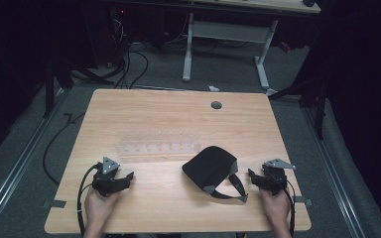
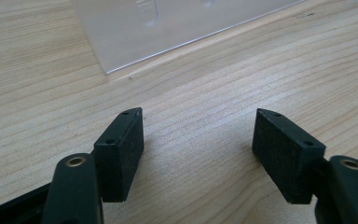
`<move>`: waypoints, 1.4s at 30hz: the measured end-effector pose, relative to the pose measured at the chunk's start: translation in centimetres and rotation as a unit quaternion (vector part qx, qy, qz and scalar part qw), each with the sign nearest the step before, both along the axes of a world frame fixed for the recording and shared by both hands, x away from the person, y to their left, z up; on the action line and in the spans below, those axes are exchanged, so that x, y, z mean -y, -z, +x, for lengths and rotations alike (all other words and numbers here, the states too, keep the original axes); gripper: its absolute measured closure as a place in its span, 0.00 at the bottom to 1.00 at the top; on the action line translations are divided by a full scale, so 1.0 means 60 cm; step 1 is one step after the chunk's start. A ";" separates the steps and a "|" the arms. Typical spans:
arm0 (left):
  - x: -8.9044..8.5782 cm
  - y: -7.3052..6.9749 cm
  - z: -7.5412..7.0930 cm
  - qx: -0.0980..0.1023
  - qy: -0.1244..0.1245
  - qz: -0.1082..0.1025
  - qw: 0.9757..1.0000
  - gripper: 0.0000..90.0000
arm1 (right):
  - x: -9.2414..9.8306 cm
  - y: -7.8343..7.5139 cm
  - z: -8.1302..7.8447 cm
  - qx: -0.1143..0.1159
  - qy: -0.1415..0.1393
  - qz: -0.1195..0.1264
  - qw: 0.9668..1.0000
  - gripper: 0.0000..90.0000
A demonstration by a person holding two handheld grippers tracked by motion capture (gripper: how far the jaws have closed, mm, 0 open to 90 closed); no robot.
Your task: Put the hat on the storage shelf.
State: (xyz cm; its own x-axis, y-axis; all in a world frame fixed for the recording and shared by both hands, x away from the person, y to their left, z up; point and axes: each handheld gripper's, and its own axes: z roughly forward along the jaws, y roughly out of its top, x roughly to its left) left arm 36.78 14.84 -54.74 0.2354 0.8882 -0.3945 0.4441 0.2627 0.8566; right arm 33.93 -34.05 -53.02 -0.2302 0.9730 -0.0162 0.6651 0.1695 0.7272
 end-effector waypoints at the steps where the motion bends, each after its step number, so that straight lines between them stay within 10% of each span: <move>1: 0.000 0.000 0.000 0.000 0.000 0.000 1.000 0.38 | 0.000 0.000 0.000 0.000 0.000 0.000 1.000 0.41; 24: 0.000 0.000 0.000 -0.001 -0.001 0.001 1.000 0.38 | 0.006 -0.001 0.000 0.002 0.006 0.011 1.000 0.48; 42: 0.000 0.000 0.000 0.000 -0.002 0.000 1.000 0.38 | -0.005 -0.040 -0.044 0.033 -0.041 0.123 0.991 0.50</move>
State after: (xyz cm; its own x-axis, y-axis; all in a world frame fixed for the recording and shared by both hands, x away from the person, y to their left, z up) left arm 36.81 14.84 -54.73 0.2311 0.8895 -0.3942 0.4437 0.2643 0.8563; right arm 31.32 -33.76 -50.63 -0.3152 0.9273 0.2017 0.6060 0.0331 0.7947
